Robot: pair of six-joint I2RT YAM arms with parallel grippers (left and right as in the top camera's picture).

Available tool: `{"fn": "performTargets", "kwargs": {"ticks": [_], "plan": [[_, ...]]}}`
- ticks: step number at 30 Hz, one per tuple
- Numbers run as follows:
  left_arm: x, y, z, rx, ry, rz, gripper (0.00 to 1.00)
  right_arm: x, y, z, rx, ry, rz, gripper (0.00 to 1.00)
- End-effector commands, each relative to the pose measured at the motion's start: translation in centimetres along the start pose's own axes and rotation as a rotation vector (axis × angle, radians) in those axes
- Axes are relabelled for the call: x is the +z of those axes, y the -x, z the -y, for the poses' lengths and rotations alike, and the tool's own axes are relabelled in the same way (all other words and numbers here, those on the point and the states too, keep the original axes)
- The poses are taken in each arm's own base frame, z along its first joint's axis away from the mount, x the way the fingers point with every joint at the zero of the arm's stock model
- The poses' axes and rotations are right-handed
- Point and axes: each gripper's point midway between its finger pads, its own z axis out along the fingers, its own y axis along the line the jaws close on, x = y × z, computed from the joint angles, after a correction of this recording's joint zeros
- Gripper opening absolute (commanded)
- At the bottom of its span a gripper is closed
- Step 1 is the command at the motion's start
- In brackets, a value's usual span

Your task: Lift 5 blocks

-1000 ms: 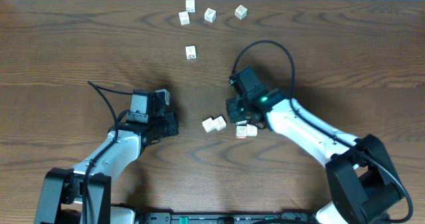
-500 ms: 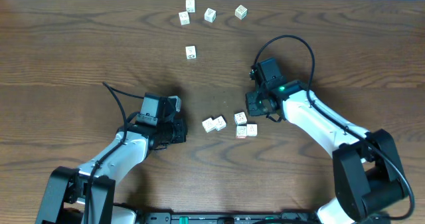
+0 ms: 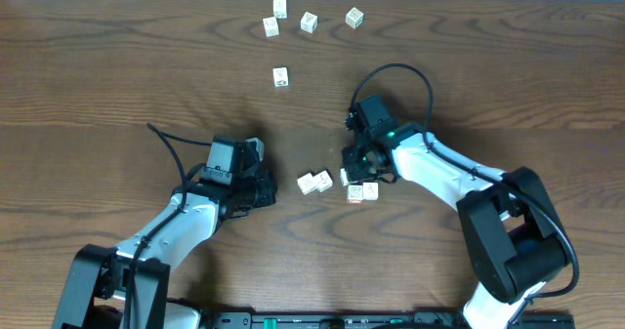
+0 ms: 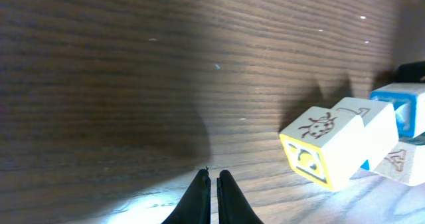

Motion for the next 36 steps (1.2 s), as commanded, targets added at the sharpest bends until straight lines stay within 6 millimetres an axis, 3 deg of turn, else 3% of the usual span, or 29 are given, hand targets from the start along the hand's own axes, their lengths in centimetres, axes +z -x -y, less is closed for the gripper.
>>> {"fn": "performTargets", "kwargs": {"ticks": [1,11,23,36], "plan": [[0.0,-0.5,1.2,-0.003,-0.032,-0.007,0.07,0.8,-1.2,-1.5,-0.047,0.027,-0.038,0.01],[0.8,-1.5,4.6,0.069,-0.089,-0.010,0.07,0.9,-0.9,-2.4,-0.060,0.038,-0.019,0.01],[0.9,-0.8,3.6,0.063,-0.025,0.030,0.07,1.0,-1.7,-4.9,-0.060,0.102,-0.036,0.01],[0.8,0.5,1.8,0.061,0.082,0.101,0.08,1.1,-2.5,-5.9,-0.014,0.097,-0.056,0.01]]}}
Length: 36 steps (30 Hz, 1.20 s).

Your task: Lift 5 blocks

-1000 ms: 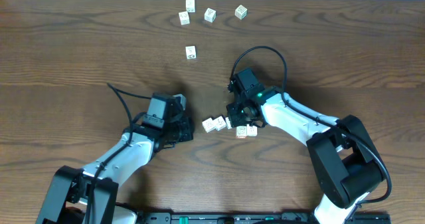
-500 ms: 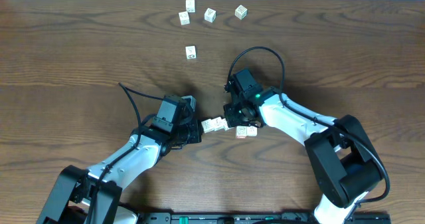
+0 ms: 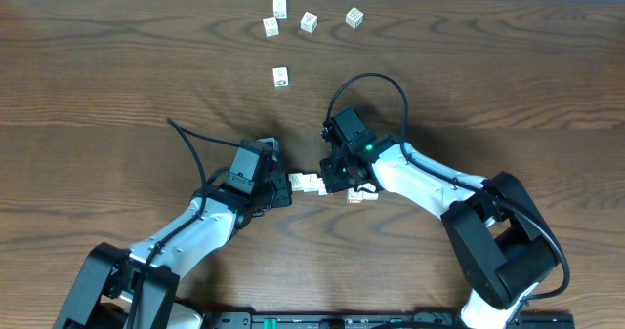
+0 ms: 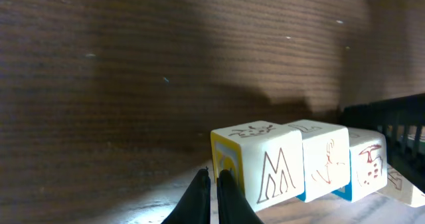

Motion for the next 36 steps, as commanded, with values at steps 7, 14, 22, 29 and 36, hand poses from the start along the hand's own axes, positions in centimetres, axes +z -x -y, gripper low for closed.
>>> {"fn": "performTargets", "kwargs": {"ticks": [7,14,22,29,36], "plan": [[-0.2,0.4,-0.6,-0.005,0.039,0.033,0.07,0.5,-0.1,1.3,0.035,-0.095,0.013,0.01],[-0.3,-0.3,-1.1,-0.011,0.060,0.002,0.08,0.1,0.8,2.9,0.058,-0.113,0.031,0.01],[-0.5,-0.5,-3.0,-0.001,0.162,0.008,0.07,-4.9,3.3,3.7,0.068,-0.125,0.133,0.01],[-0.5,-0.5,-3.0,0.002,0.162,0.008,0.07,-10.2,4.0,5.0,0.097,-0.154,0.222,0.01],[-0.5,-0.5,-3.1,0.002,0.162,0.007,0.07,-9.6,0.4,8.2,0.151,-0.248,0.089,0.01]]}}
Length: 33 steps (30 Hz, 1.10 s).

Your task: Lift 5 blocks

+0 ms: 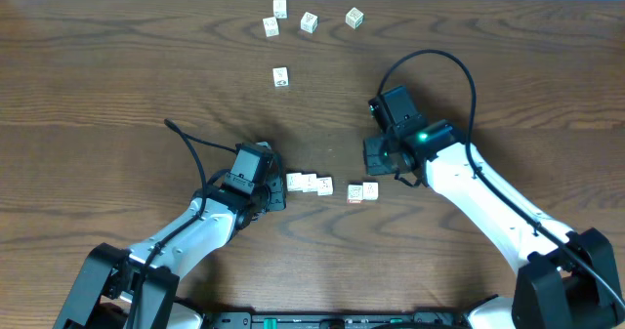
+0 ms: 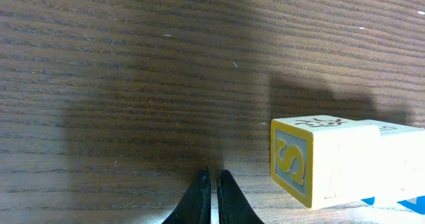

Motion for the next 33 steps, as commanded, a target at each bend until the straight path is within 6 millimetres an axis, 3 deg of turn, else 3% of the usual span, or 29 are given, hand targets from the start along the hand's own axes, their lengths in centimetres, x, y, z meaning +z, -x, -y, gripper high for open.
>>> {"fn": "performTargets", "kwargs": {"ticks": [1,7,14,33], "plan": [[-0.2,0.1,-0.3,0.010,0.018,0.014,0.07,1.0,-1.2,1.6,0.001,-0.054,-0.037,0.01],[-0.2,0.1,-0.3,0.010,0.018,0.013,0.08,1.6,-2.4,2.5,-0.001,-0.087,-0.062,0.01],[-0.2,0.1,-0.3,0.010,0.018,0.013,0.07,3.5,-5.7,3.7,0.051,-0.112,-0.129,0.01],[-0.2,0.1,-0.3,0.010,0.018,0.014,0.07,4.3,-7.6,-0.1,0.009,0.035,-0.167,0.01]]}}
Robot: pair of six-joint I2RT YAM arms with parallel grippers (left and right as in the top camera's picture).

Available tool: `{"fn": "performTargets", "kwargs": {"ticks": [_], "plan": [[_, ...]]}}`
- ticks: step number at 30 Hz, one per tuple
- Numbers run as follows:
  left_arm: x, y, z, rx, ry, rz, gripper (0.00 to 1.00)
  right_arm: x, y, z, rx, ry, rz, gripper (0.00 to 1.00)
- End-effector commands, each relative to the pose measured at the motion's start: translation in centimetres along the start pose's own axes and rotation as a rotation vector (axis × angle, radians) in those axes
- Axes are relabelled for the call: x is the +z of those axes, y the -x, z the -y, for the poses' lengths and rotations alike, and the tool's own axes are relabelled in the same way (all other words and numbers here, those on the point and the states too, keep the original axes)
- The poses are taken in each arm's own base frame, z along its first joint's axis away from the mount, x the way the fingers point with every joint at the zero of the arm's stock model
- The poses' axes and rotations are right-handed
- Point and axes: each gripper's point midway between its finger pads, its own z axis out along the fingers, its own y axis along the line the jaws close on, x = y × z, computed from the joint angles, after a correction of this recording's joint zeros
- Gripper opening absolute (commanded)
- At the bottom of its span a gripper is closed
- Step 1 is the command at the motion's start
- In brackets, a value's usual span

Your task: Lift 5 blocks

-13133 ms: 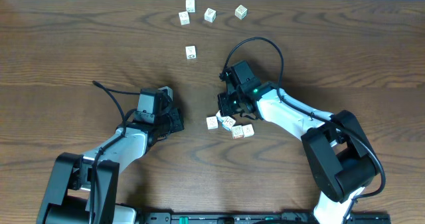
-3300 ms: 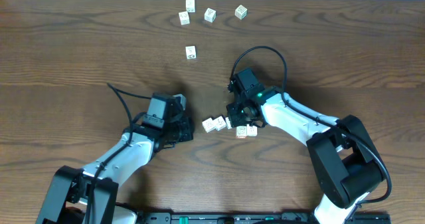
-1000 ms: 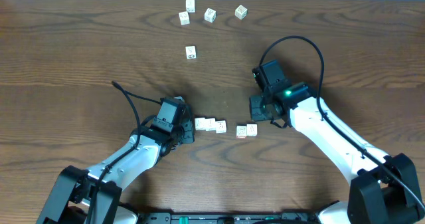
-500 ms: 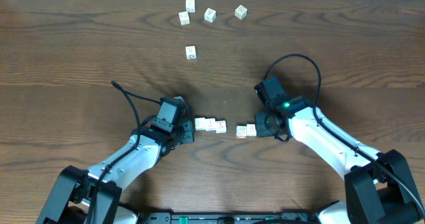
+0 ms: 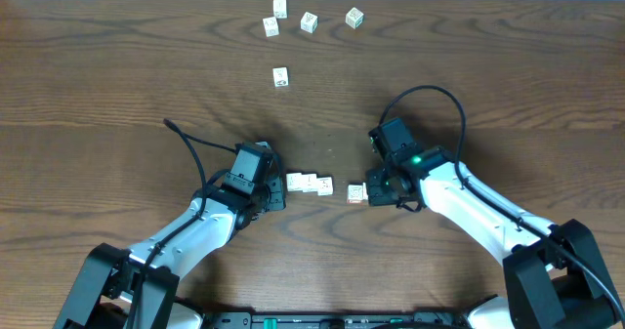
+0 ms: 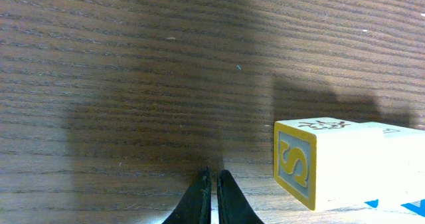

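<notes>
Three white blocks [image 5: 310,184] lie in a touching row at the table's middle. Its left end block shows a yellow-framed S face [image 6: 297,164] in the left wrist view. My left gripper [image 6: 212,179] is shut and empty, resting low on the wood just left of that row, also seen from overhead as the left gripper [image 5: 276,194]. Two more blocks [image 5: 362,191] lie side by side to the right of the row. My right gripper [image 5: 383,185] is against their right side; its jaws are hidden under the arm.
Several loose blocks lie far back: a single block [image 5: 280,76], and further back a group of two [image 5: 274,18], a third block [image 5: 309,21] and a fourth block [image 5: 354,18]. Black cables arch over both arms.
My right gripper has moved from up and to the right of the pair of blocks down to their right side. The left gripper and the row of three have barely shifted.
At first my left gripper was shut left of two loose blocks, with the right gripper over the pair. Then both grippers flanked the blocks, now three in a row. Then the right arm was back to the upper right, and now it is beside the pair.
</notes>
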Motion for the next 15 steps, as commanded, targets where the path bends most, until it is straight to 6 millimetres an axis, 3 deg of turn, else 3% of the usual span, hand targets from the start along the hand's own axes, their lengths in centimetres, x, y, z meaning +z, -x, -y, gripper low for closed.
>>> {"fn": "performTargets", "kwargs": {"ticks": [1,15], "plan": [[-0.2,0.0,-0.2,0.008,0.010,0.008,0.07,0.4,-0.7,-0.9,-0.009,0.016,-0.018,0.01],[-0.2,0.0,-0.2,0.008,0.010,0.008,0.08,0.5,-0.5,-2.2,-0.014,0.042,0.004,0.01]]}}
